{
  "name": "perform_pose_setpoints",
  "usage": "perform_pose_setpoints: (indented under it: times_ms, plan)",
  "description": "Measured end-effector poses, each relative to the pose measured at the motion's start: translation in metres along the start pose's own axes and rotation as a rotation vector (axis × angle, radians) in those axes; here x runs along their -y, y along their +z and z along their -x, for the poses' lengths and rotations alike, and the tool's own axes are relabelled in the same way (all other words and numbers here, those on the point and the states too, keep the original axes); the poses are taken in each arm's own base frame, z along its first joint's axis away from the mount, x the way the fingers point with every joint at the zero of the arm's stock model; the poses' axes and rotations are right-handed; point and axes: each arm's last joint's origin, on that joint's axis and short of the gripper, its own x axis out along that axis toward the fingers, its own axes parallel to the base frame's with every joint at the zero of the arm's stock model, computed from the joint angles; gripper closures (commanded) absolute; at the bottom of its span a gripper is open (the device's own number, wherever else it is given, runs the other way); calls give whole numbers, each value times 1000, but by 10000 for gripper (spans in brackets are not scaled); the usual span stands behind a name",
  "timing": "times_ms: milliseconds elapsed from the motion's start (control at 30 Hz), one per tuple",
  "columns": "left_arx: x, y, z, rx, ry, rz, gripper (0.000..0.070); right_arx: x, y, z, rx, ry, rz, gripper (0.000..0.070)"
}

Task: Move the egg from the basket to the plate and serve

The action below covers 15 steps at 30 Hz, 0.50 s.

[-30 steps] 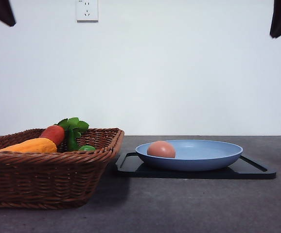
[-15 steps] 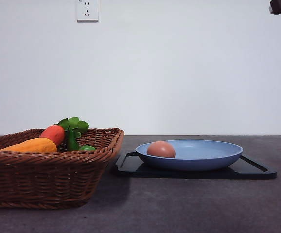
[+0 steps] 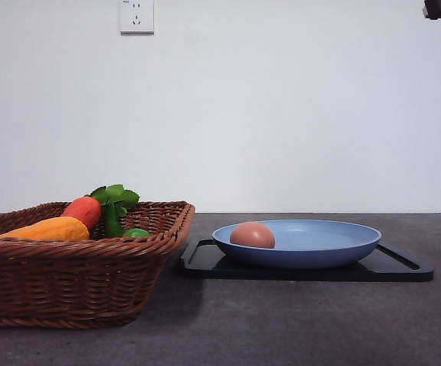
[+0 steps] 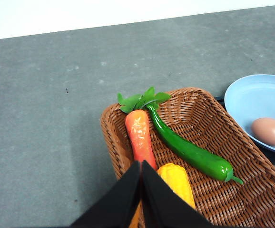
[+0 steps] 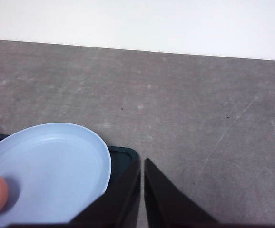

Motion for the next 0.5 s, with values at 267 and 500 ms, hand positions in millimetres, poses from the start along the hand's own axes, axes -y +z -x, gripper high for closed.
perform_pose_setpoints:
  times_ms: [267,500]
  plan:
    - [-16,-4,63,304,181,-38,700,0,0,0,0,0,-1,700]
    - [-27,-37,60,387,399,-8,700,0,0,0,0,0,-1,700]
